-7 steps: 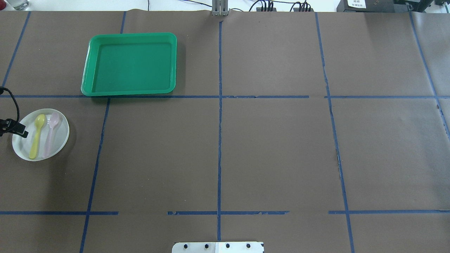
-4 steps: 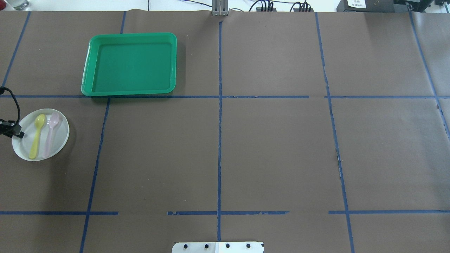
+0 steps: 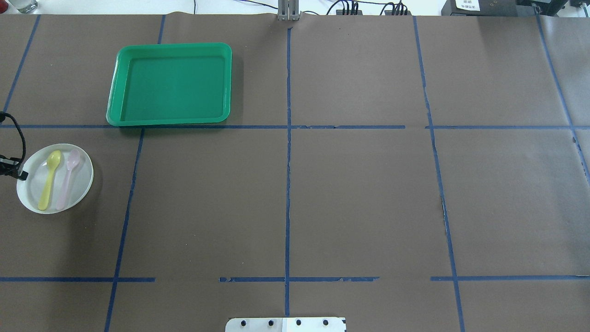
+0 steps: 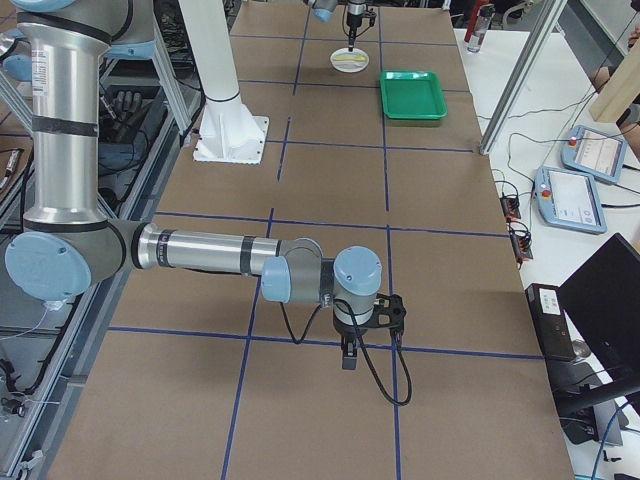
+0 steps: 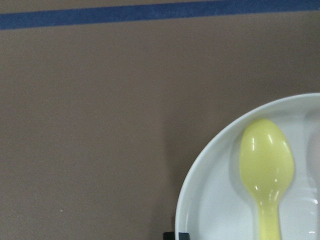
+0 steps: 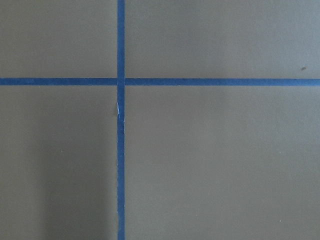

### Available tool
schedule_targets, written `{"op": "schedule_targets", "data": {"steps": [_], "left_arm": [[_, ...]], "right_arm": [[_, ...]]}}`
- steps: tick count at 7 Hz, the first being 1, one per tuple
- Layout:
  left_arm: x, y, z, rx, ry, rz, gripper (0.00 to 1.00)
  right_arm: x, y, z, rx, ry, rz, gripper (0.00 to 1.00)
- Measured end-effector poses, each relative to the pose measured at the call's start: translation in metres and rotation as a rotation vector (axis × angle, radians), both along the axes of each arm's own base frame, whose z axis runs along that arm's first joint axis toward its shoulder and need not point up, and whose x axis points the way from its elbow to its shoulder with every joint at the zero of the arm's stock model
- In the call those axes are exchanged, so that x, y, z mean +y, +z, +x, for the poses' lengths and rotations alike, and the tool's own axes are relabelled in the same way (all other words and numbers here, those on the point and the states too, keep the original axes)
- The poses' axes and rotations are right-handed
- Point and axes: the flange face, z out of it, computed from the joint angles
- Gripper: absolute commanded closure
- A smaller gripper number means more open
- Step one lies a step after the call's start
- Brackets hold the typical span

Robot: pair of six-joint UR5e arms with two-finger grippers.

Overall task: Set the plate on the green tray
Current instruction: 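Lift the white plate with the left gripper toward the green tray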

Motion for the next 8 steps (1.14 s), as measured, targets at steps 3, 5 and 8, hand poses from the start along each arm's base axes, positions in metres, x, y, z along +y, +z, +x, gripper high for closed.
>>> {"op": "schedule_targets", "data": {"steps": [3,5,8], "left_arm": [[-0.007,-0.027,-0.037,0.103,0.07,-0.032,1.0],[-0.016,-0.066,-0.061,0.112,0.064,-0.079,1.0],[-0.027,-0.092,-0.073,0.294,0.066,-0.174,1.0]], "right_arm": [[0.0,0.0,0.0,0.0,0.0,0.0,0.0],[0.0,0.0,0.0,0.0,0.0,0.001,0.0],[0.0,0.0,0.0,0.001,0.0,0.001,0.0]]}}
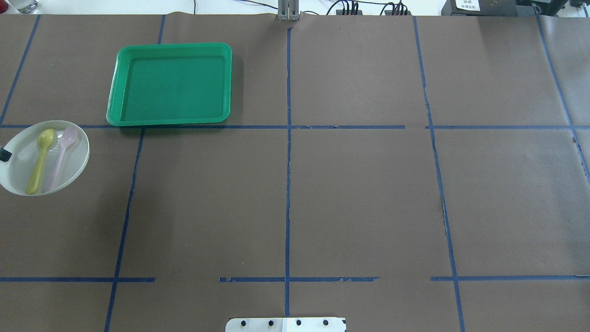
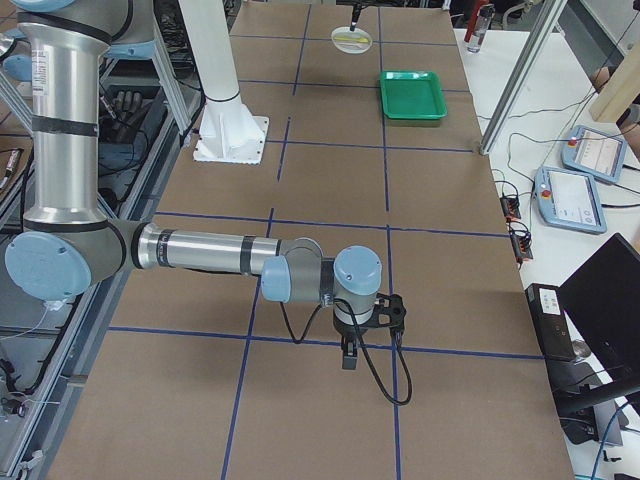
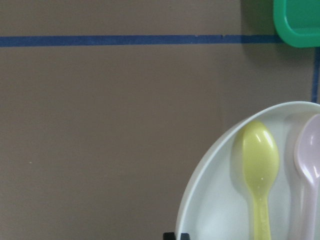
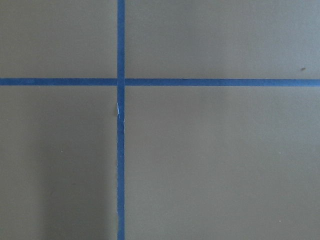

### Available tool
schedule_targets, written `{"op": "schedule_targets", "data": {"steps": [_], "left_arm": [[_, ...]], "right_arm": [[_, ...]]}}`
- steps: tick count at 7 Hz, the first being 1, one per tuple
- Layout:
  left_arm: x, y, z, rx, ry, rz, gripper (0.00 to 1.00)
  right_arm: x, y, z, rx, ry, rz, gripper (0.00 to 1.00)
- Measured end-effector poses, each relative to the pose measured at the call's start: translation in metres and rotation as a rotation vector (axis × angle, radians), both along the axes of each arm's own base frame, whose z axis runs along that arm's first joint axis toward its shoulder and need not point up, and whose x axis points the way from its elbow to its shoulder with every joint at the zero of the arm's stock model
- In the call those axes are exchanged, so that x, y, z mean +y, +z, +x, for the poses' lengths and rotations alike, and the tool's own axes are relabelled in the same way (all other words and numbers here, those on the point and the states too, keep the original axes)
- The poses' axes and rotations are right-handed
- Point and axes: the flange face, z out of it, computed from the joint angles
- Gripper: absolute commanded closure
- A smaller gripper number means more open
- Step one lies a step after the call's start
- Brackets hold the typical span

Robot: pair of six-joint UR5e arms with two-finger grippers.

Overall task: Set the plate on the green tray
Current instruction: 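Lift the white plate with the left gripper toward the green tray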

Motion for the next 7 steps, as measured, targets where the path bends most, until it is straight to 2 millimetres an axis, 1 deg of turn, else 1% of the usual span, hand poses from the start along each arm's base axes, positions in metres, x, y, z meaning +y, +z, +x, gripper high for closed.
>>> {"op": "schedule_targets", "data": {"steps": [1,2,4,5,6,7], "left_arm": [[-0.014,-0.007,0.005,0.046,0.0,-0.031,1.0],[-0.037,-0.019,0.013,0.074,-0.005,-0.062,1.0],[-0.101,-0.044,0.034,0.09,-0.016,-0.088,1.0],[-0.126,-0.053,0.044,0.09,-0.019,-0.083,1.0],[-0.145,-0.059,0.054,0.071,-0.039,-0.069,1.0],[-0.156,-0.064,0.067,0.031,-0.087,-0.055,1.0]], "right_arm": [[0.0,0.0,0.0,0.0,0.0,0.0,0.0],[0.0,0.0,0.0,-0.001,0.0,-0.001,0.0],[0.0,0.001,0.0,-0.001,0.0,-0.001,0.0],[0.001,0.001,0.0,-0.001,0.0,-0.002,0.0],[0.001,0.001,0.0,-0.001,0.0,-0.002,0.0],[0.001,0.001,0.0,-0.001,0.0,-0.001,0.0]]}}
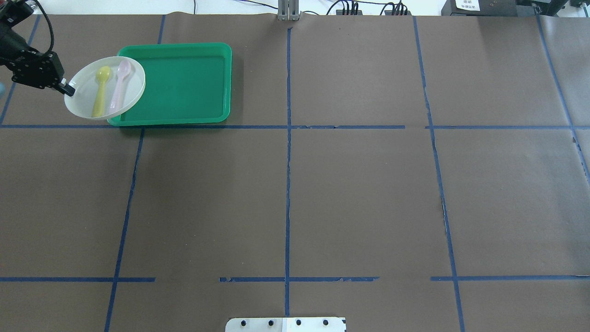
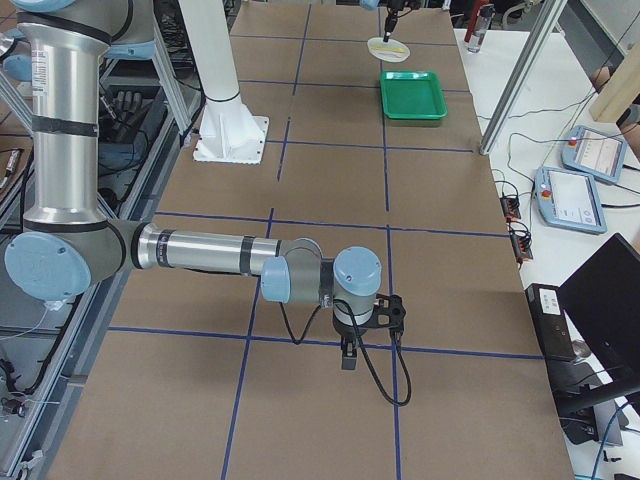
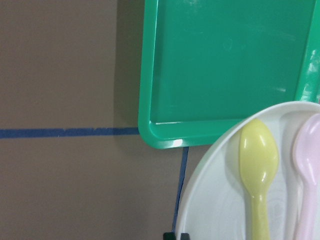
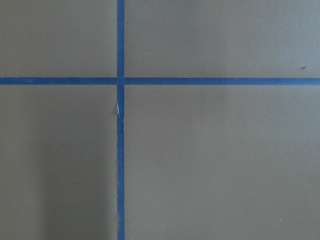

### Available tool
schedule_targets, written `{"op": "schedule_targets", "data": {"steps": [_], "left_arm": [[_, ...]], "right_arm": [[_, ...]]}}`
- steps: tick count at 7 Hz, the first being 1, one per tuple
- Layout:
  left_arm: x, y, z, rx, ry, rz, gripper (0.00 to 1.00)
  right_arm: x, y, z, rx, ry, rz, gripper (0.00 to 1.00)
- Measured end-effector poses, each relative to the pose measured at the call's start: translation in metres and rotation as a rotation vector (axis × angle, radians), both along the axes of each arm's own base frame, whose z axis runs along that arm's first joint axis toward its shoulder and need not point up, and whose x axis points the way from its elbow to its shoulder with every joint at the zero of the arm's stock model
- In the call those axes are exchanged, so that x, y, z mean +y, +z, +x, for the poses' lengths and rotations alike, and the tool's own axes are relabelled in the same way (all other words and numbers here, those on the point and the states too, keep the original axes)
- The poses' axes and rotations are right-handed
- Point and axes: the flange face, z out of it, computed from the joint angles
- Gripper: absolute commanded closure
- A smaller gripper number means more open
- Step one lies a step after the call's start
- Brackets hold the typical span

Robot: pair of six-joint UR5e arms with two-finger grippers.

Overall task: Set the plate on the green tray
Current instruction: 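Lift the white plate with the left gripper toward the green tray, then lower the plate into the green tray and open the left gripper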

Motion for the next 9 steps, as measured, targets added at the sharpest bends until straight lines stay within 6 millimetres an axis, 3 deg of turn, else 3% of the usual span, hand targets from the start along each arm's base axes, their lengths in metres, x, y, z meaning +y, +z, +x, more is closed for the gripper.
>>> {"op": "schedule_targets", "data": {"steps": [2,5,9], "left_arm": [[-0.008,0.002,0.04,-0.06,-0.129,-0.006,1.0],[-0.022,-0.011,0.108,-0.089,-0.205,-0.081,1.0],[-0.042,-0.007,0.136,-0.11,-0.235,-0.121,1.0]], "right_arm": [[-0.001,-0.001,0.0,0.0,0.0,0.001,0.0],[0.0,0.0,0.0,0.0,-0.001,0.0,0.0],[0.0,0.0,0.0,0.0,0.0,0.0,0.0]]}}
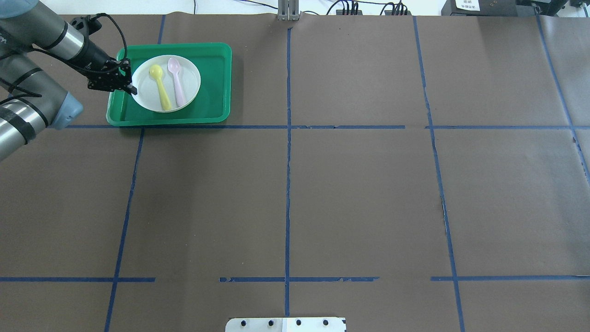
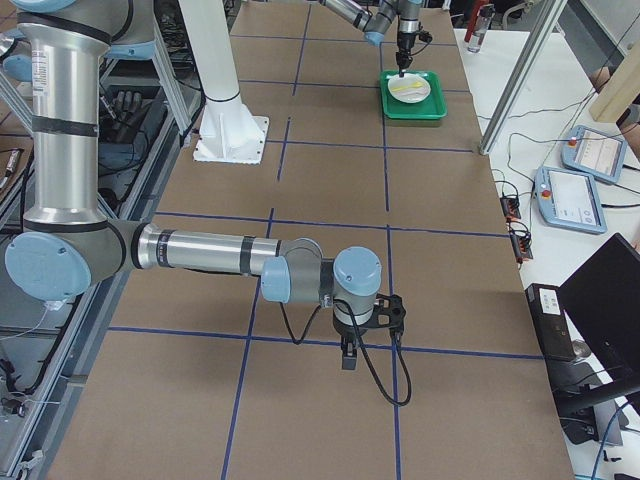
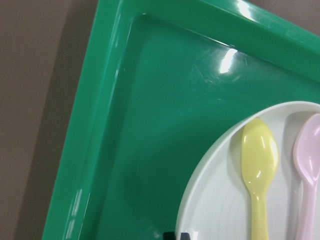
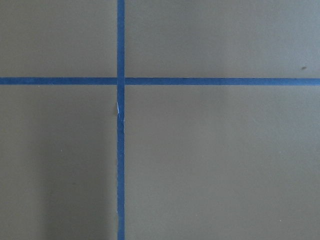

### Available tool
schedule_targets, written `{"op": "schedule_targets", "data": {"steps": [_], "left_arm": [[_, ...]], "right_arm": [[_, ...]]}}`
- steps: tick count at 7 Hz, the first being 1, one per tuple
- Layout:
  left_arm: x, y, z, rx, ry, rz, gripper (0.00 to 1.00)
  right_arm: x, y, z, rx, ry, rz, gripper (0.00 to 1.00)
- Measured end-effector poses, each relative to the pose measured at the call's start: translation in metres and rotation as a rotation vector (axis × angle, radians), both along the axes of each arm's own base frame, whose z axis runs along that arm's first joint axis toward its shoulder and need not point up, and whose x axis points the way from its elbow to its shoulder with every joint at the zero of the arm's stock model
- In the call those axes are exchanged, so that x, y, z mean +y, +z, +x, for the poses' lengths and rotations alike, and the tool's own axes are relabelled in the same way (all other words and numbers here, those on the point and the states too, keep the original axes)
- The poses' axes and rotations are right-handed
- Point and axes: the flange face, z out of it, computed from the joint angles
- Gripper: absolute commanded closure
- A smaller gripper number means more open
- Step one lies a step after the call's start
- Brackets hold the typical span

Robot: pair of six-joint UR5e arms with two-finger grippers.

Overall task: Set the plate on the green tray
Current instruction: 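Lower the plate into the green tray and open the left gripper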

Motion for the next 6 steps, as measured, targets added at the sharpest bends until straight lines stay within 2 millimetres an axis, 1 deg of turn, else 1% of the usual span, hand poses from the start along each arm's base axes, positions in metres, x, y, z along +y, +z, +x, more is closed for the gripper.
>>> {"op": "schedule_targets", "data": {"steps": [1,3,4,6], "left_arm": [[-0.002,0.001,0.001,0.0,-0.03,-0.009,1.0],[-0.001,0.001,0.005,0.008,-0.051,-0.012,0.19],[0.001,0.001,0.009,0.014,-0.051,0.005,0.0],[0.006,0.003,0.014,0.018,-0.054,0.033,0.0]], "right_arm": [[0.0,0.0,0.0,0.0,0.0,-0.001,0.0],[0.0,0.001,0.0,0.0,0.0,-0.001,0.0],[0.0,0.001,0.0,0.0,0.0,-0.001,0.0],[0.0,0.0,0.0,0.0,0.0,-0.001,0.0]]}}
